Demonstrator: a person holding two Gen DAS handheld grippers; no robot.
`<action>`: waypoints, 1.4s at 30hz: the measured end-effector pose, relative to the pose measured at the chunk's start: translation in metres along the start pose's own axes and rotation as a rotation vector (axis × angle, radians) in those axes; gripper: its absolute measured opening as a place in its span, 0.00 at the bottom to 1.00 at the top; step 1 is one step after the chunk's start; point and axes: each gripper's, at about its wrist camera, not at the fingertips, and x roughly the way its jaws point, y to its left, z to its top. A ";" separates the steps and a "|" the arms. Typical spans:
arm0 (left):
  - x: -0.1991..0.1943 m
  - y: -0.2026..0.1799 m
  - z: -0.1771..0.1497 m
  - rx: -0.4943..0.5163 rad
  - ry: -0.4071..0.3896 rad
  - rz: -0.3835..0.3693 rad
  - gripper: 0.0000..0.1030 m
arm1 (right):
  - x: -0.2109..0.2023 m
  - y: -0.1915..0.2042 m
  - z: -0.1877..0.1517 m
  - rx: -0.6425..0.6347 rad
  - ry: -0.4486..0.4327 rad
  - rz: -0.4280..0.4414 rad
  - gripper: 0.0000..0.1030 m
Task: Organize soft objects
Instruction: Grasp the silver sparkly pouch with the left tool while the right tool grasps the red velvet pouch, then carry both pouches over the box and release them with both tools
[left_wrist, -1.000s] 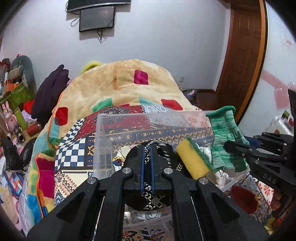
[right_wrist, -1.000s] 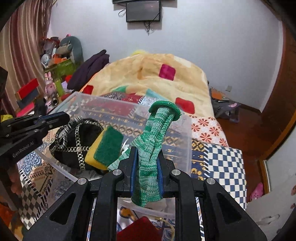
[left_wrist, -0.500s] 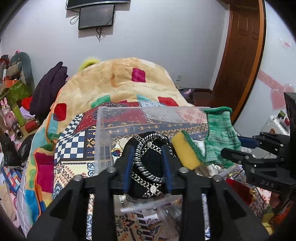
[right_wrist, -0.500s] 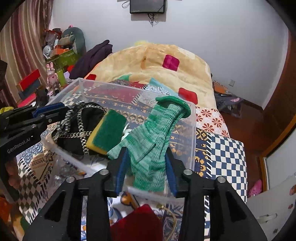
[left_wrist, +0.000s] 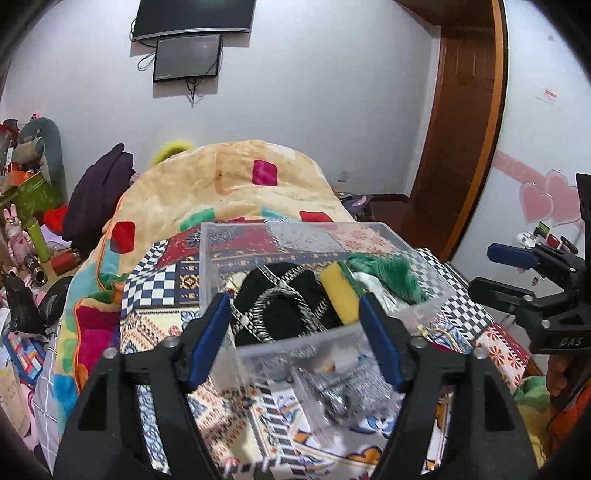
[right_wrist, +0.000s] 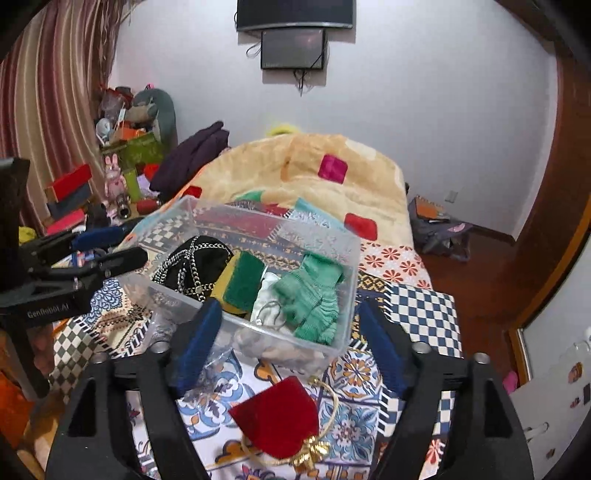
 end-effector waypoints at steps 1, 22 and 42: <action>-0.002 -0.002 -0.003 -0.001 0.000 -0.003 0.77 | -0.002 -0.001 -0.004 0.009 0.001 0.002 0.82; 0.046 -0.041 -0.063 0.006 0.250 -0.085 0.78 | 0.046 -0.013 -0.080 0.163 0.258 0.098 0.84; 0.035 -0.045 -0.070 0.003 0.215 -0.125 0.29 | 0.035 -0.012 -0.077 0.151 0.201 0.121 0.27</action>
